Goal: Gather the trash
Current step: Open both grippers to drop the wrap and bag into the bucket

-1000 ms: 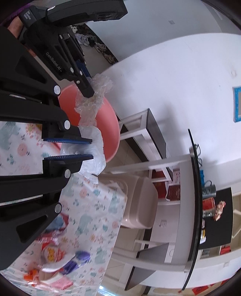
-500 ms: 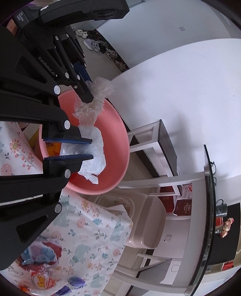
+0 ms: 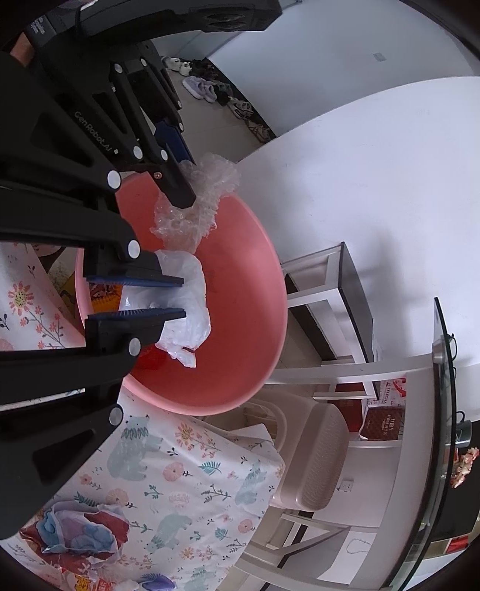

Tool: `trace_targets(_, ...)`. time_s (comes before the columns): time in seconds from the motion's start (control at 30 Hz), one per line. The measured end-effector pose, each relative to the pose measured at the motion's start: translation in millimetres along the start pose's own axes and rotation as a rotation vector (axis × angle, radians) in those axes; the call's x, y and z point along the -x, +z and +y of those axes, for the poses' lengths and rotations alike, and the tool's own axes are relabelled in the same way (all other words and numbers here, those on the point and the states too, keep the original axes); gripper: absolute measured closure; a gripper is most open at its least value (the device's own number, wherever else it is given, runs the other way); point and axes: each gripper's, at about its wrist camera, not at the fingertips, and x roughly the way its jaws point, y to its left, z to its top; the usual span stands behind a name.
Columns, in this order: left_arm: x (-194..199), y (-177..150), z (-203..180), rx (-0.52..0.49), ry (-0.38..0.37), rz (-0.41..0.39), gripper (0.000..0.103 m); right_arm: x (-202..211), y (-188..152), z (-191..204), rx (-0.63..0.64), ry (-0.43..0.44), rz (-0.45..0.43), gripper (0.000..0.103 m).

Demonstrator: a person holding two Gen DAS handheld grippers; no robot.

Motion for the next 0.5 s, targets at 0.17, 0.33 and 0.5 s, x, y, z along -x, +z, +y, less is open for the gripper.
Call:
trace_targets(0.17, -1.9, -0.6, -1.9, -0.001, 0.012, 0.009, 0.077, -3.6, -0.3, -2.8, -0.021, 0.015, 0.03, 0.091)
trace_targets(0.33, -1.4, 0.2, -2.0, -0.002, 0.025, 0.008, 0.075, -4.4, 0.8, -5.1, -0.03, 0.022, 0.038, 0.086)
trace_targets(0.5, 1.0, 1.5, -0.7, 0.003, 0.024, 0.001, 0.065, -3.4, 2.8, -7.0, -0.025, 0.027, 0.031, 0.079)
